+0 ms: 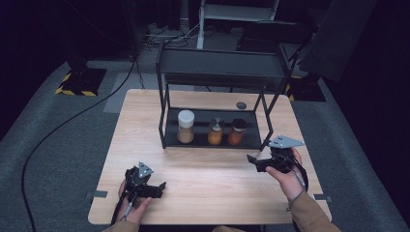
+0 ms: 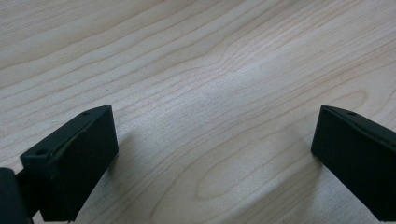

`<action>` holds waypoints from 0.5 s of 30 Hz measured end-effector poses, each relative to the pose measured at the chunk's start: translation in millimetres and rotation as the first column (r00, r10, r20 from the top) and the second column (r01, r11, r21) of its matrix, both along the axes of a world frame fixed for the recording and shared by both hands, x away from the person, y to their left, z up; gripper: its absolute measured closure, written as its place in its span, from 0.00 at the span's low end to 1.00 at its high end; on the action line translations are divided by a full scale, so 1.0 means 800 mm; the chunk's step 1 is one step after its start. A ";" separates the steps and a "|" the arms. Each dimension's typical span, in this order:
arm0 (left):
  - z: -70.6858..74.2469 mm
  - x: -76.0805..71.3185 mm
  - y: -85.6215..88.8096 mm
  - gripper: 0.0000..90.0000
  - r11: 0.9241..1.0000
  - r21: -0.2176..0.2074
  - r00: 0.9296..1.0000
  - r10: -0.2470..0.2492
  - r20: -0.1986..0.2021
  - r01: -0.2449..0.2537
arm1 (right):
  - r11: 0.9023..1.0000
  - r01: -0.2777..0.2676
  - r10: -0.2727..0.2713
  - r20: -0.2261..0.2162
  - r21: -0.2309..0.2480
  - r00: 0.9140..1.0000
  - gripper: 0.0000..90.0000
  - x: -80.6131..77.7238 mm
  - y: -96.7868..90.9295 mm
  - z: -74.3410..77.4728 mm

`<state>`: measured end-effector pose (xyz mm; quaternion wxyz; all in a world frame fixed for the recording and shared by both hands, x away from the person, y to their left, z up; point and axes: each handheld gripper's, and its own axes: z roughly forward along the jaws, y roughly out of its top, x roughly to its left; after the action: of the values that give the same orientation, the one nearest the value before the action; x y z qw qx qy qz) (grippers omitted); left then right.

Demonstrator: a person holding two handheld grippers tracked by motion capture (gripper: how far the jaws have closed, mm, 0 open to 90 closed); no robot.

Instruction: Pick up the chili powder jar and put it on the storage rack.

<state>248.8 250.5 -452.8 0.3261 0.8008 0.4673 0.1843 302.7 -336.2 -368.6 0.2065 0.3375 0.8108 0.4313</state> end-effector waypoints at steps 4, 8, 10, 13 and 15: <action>0.000 0.000 0.000 0.00 1.000 0.000 1.000 0.000 0.000 0.000 | 1.000 -0.001 0.001 -0.003 -0.005 1.000 0.08 -0.002 -0.003 -0.009; 0.000 0.000 0.000 0.00 1.000 0.000 1.000 0.000 0.000 0.000 | 1.000 -0.001 0.001 -0.006 -0.019 1.000 0.08 -0.004 -0.003 -0.018; 0.000 0.000 0.000 0.00 1.000 0.000 1.000 0.000 0.000 0.000 | 1.000 0.002 -0.002 -0.009 -0.024 1.000 0.08 -0.005 -0.003 -0.022; 0.000 0.000 0.000 0.00 1.000 0.000 1.000 0.000 0.000 0.000 | 1.000 0.003 -0.004 -0.015 -0.031 1.000 0.08 -0.005 -0.003 -0.029; 0.000 0.000 0.000 0.00 1.000 0.000 1.000 0.000 0.000 0.000 | 0.999 0.000 -0.001 -0.024 -0.039 1.000 0.08 -0.005 -0.003 -0.034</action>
<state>248.8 250.6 -452.8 0.3262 0.8008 0.4672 0.1843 298.4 -338.3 -395.7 0.2035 0.3387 0.8215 0.4111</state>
